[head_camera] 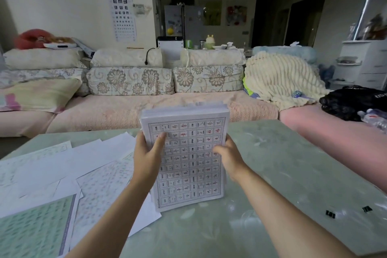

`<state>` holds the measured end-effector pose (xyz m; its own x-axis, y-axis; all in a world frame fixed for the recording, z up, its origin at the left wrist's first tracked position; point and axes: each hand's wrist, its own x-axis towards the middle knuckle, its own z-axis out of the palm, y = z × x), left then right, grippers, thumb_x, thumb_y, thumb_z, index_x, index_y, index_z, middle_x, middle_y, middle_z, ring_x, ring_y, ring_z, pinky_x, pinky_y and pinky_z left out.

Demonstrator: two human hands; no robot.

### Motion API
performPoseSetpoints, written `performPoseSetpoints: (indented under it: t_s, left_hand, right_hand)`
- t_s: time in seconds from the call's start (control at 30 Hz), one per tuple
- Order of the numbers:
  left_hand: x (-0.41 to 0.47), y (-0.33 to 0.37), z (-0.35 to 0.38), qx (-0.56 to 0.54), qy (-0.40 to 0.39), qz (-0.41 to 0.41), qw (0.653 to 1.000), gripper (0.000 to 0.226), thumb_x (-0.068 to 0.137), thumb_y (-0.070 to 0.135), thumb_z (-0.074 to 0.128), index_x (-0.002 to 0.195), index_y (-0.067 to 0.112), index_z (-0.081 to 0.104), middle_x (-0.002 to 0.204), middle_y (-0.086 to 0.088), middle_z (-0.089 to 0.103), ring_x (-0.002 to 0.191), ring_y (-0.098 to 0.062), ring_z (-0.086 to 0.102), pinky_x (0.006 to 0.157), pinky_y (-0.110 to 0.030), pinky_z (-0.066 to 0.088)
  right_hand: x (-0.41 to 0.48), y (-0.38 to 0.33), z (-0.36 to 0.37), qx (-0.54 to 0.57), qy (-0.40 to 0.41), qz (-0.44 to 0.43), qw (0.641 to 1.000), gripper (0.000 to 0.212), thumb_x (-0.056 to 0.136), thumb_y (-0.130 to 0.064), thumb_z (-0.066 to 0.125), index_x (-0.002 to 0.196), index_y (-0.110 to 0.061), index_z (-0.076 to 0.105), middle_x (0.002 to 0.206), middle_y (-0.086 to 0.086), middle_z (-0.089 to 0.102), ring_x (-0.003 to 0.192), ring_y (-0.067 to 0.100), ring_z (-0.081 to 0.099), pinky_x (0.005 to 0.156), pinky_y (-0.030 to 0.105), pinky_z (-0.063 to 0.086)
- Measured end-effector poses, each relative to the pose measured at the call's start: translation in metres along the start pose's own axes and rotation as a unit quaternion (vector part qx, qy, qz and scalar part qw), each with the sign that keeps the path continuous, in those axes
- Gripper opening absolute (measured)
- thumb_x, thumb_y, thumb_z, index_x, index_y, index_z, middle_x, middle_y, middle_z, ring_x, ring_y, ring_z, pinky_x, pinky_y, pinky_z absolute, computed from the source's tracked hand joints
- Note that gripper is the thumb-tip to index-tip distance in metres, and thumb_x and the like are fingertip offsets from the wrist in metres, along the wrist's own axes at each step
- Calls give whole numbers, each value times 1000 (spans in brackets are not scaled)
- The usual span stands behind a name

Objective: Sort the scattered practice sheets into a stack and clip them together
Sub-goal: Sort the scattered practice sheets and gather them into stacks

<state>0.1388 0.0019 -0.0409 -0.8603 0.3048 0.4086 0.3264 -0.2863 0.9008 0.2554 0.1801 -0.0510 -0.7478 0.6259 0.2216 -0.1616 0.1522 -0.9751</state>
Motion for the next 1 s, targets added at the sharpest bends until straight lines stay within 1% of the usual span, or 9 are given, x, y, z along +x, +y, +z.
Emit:
performPoseSetpoints:
  t_s: [0.13,0.3,0.37,0.47,0.57,0.67,0.77,0.87,1.0]
  left_hand:
    - [9,-3,-7,-9,-11,-17,1000,28,91,33,61,116,21,55,101,-2,67,98,-25,67,80,-44,56]
    - [12,-3,-4,30,-18,18,999,25,93,35,58,118,31,54,114,3,66,107,-18,64,91,-45,53]
    - [16,-1,-4,35,0,14,999,13,94,34,57,105,27,56,100,0,66,94,-21,65,83,-43,54]
    - [14,-4,-7,39,20,-10,999,26,93,35,56,88,10,51,77,-5,50,72,-19,50,68,-39,44]
    - [12,5,-10,4,14,-18,1000,23,97,31,53,102,11,62,88,-6,63,81,-18,59,71,-38,49]
    - [18,23,-7,-29,34,2,999,29,97,34,54,123,22,51,99,2,59,89,-11,57,80,-31,47]
    - [16,44,4,-34,57,33,997,42,90,52,58,119,22,50,87,2,51,72,-3,52,70,-26,43]
    - [10,59,17,4,107,41,993,25,89,51,59,103,30,57,84,12,55,63,12,52,64,-19,44]
    - [11,61,17,10,139,17,990,14,80,48,65,91,40,60,95,4,66,84,-22,65,72,-46,54]
  right_hand:
    - [8,2,-2,51,37,37,997,39,73,-10,55,111,-6,58,107,13,70,100,27,66,80,35,49]
    - [12,2,11,-8,21,24,999,33,84,7,46,108,-8,62,96,3,70,92,19,64,71,27,45]
    - [15,-3,13,-1,36,9,999,37,84,10,46,109,-12,63,98,1,72,92,16,66,73,27,47]
    - [15,0,11,-50,31,20,998,33,88,1,50,114,-16,61,107,1,71,102,17,65,87,34,51]
    - [10,8,10,-124,-3,70,990,25,89,-10,53,111,-16,63,107,1,70,106,22,64,99,45,49]
    - [6,-1,12,-127,6,54,990,25,86,-13,54,108,-19,64,105,3,72,104,24,66,97,46,51]
    - [1,-21,15,-69,72,-17,995,25,87,-4,54,107,-18,59,104,9,68,95,20,65,82,34,51]
    - [-5,-34,17,-35,90,-85,992,39,84,0,54,114,-24,55,103,-5,68,86,-4,64,69,13,49]
    - [-11,-36,17,-32,62,-14,997,29,92,-5,51,117,-18,56,105,-6,68,96,8,64,73,24,45]
